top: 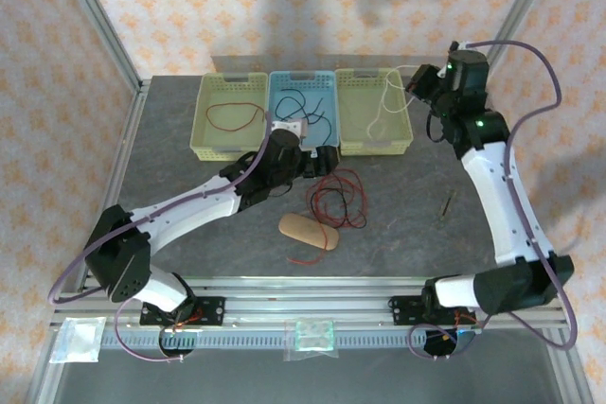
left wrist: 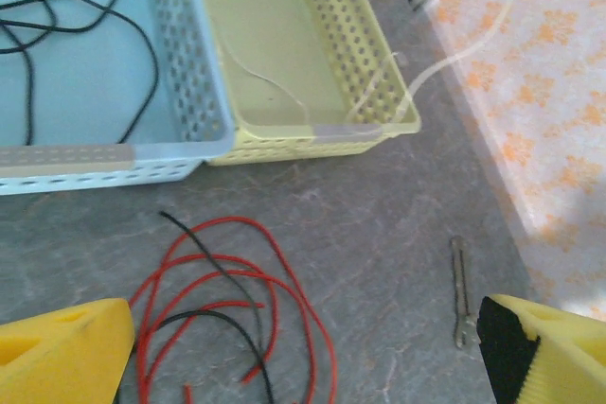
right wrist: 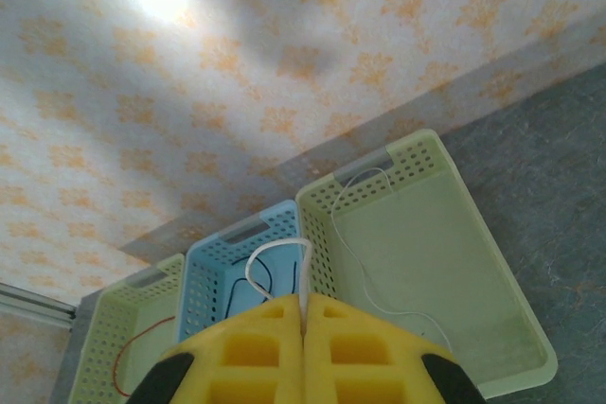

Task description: Untangle the cables

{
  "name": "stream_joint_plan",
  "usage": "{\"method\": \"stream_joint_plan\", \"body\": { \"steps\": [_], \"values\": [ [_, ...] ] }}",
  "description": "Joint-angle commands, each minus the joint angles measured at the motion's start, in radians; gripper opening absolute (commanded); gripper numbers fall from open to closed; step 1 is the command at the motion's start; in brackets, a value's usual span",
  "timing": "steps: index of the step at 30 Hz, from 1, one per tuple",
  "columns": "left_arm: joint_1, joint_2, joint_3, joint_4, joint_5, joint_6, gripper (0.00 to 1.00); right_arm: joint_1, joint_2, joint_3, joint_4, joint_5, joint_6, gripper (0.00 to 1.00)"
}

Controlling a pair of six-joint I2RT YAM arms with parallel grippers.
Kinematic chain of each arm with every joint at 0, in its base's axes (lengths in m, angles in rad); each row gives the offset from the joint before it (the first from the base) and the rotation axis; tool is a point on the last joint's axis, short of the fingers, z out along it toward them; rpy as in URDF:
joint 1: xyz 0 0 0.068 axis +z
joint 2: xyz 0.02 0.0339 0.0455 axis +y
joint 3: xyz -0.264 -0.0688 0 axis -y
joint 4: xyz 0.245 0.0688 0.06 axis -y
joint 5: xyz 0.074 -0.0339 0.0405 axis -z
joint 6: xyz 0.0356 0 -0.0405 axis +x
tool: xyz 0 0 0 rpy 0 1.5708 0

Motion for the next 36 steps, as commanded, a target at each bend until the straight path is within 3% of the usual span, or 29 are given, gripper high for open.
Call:
{"method": "stream_joint_plan", "body": {
  "steps": [1,12,25,30,36],
  "values": [
    [0.018,-0.047,-0.028,-0.03,-0.032,0.008,0.94,0.002,0.07,0.059,0.077,-0.02,-0.02,0.0],
    [0.032,-0.085,-0.086,-0.035,-0.056,-0.012,0.94,0.002,0.33,0.157,0.106,-0.048,-0.02,0.0],
    [0.042,-0.055,-0.134,-0.07,-0.016,-0.065,0.95,0.003,0.645,0.276,-0.038,0.006,-0.012,0.01],
    [0.045,-0.054,-0.161,-0.071,0.0,-0.076,0.94,0.005,0.712,0.337,-0.096,-0.029,-0.01,0.26],
    [0.045,-0.028,-0.169,-0.071,0.024,-0.067,0.93,0.011,0.668,0.339,-0.116,0.016,-0.031,0.59]
  ]
}}
